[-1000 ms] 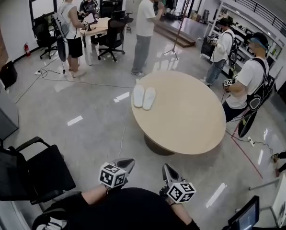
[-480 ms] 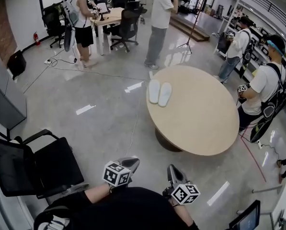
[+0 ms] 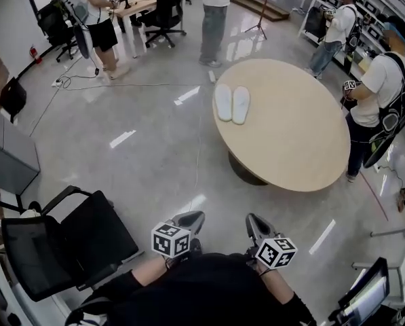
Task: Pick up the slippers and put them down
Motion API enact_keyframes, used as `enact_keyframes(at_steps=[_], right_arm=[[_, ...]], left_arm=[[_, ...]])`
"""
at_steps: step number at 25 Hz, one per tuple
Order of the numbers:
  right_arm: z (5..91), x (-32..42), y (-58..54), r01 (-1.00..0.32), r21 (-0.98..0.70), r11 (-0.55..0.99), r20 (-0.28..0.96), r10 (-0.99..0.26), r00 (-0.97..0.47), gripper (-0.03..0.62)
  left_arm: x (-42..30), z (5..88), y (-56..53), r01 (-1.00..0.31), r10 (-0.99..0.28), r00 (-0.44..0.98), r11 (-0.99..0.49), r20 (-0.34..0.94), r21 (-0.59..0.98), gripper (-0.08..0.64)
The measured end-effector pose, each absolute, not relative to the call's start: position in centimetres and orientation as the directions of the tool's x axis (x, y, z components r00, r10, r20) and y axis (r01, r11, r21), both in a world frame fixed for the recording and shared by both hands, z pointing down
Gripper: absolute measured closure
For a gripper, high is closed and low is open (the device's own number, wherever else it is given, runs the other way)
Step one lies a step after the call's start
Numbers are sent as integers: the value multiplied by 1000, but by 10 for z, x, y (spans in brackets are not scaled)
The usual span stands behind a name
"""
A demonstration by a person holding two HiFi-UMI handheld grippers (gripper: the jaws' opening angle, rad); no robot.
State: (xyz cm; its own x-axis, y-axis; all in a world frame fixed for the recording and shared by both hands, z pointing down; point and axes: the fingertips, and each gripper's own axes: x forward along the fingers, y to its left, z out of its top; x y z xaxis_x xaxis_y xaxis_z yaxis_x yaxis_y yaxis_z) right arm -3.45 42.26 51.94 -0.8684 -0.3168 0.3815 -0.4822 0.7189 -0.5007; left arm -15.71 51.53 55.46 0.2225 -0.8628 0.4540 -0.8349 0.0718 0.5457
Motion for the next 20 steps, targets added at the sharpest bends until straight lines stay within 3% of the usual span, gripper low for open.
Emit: enact_keyframes(at_steps=[12, 20], right_arm=[[539, -49, 400, -515, -555, 653, 436, -299, -849, 577], [543, -84, 303, -432, -602, 671, 350, -265, -899, 577]], left_arm=[[-168, 573, 499, -826, -804, 258, 104, 536, 554, 532], [-204, 576, 425, -863, -813, 128, 191, 568, 467, 532]])
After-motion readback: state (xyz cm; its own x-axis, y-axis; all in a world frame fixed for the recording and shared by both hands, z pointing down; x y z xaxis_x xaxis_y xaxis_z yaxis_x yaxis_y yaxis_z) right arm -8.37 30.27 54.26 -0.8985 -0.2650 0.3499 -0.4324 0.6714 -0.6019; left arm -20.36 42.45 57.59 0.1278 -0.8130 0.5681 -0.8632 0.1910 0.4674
